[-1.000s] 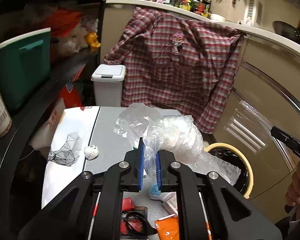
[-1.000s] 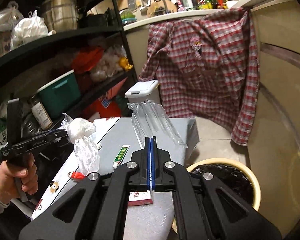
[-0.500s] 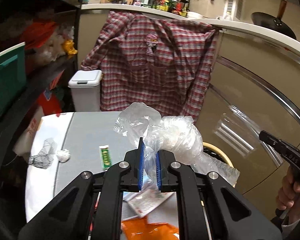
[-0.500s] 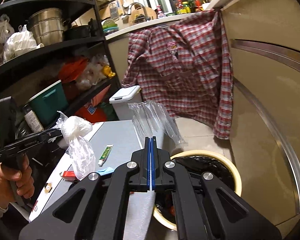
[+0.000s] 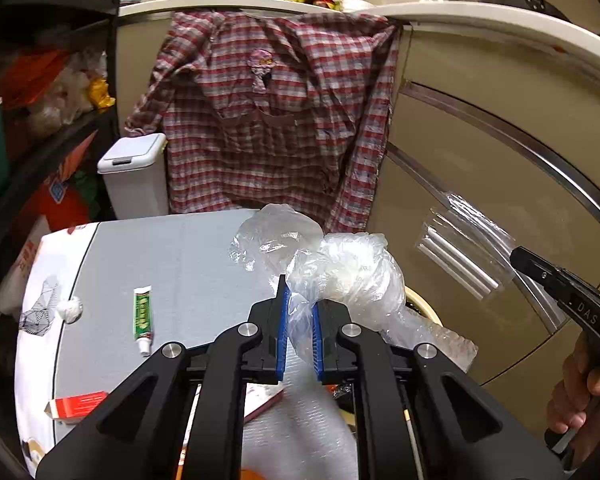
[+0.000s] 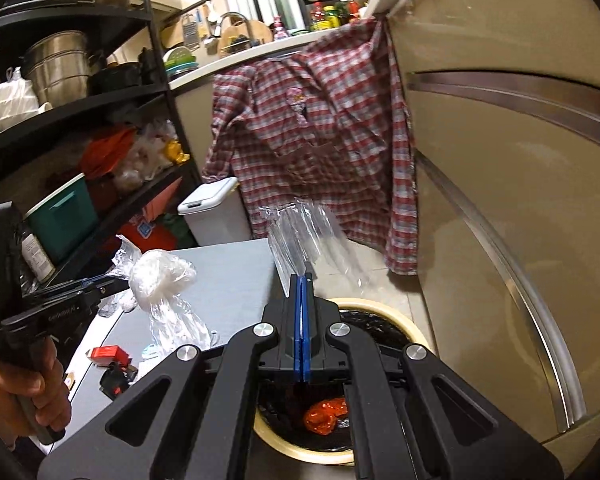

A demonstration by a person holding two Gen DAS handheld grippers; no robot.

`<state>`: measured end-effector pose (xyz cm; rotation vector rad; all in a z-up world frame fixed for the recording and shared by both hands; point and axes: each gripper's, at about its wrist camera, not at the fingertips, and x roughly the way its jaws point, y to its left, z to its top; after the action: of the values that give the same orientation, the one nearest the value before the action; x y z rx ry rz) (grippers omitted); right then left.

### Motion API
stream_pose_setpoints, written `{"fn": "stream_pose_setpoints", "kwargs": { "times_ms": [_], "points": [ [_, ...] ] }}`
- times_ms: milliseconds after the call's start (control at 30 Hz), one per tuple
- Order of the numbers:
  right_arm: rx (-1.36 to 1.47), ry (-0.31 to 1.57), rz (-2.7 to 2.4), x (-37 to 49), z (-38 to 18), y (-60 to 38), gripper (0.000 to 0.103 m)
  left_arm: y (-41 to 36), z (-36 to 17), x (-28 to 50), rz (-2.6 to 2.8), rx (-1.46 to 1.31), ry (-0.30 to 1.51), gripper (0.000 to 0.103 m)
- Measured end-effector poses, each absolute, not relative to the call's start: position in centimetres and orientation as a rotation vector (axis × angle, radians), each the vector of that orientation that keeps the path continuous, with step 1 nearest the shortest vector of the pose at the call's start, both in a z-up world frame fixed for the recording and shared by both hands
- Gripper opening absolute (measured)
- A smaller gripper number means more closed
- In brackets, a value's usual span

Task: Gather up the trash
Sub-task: 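Carry the clear plastic bag and red carton over the bin, then open both tools to release the items into the bin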

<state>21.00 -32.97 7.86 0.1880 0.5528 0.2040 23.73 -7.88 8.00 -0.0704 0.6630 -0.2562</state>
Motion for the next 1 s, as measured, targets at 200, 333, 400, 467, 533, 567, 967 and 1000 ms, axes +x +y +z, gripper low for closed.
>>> {"fn": "stream_pose_setpoints", "kwargs": {
  "times_ms": [200,333,400,467,533,567,967,1000],
  "points": [
    [0.211,0.55,0.205,21.2,7.8,-33.4,0.001,-10.0,8.2,25.3,-0.253,-0.045,0.673,0.01],
    [0.21,0.551,0.209,21.5,7.8,-33.3,0.001,-11.6,8.2,26.2,-0.258,-0.033,0.681,0.01],
    [0.206,0.552,0.208,21.5,7.7,-33.2,0.001,-12.0,8.2,26.6,-0.261,-0.04,0.688,0.01],
    [0.201,0.553,0.205,21.5,7.7,-33.2,0.001,-12.4,8.2,26.9,-0.263,-0.046,0.69,0.01],
    [0.197,0.552,0.201,21.5,7.7,-33.1,0.001,-12.8,8.3,27.0,-0.265,-0.046,0.687,0.01],
    [0.198,0.552,0.201,21.5,7.7,-33.1,0.001,-13.0,8.3,27.1,-0.264,-0.046,0.686,0.01],
    [0.2,0.566,0.182,22.4,7.1,-33.3,0.001,-13.9,7.0,28.0,-0.248,-0.026,0.717,0.01],
    [0.2,0.568,0.184,22.5,7.1,-33.2,0.001,-13.9,7.0,28.2,-0.247,-0.026,0.719,0.01]
  ]
}}
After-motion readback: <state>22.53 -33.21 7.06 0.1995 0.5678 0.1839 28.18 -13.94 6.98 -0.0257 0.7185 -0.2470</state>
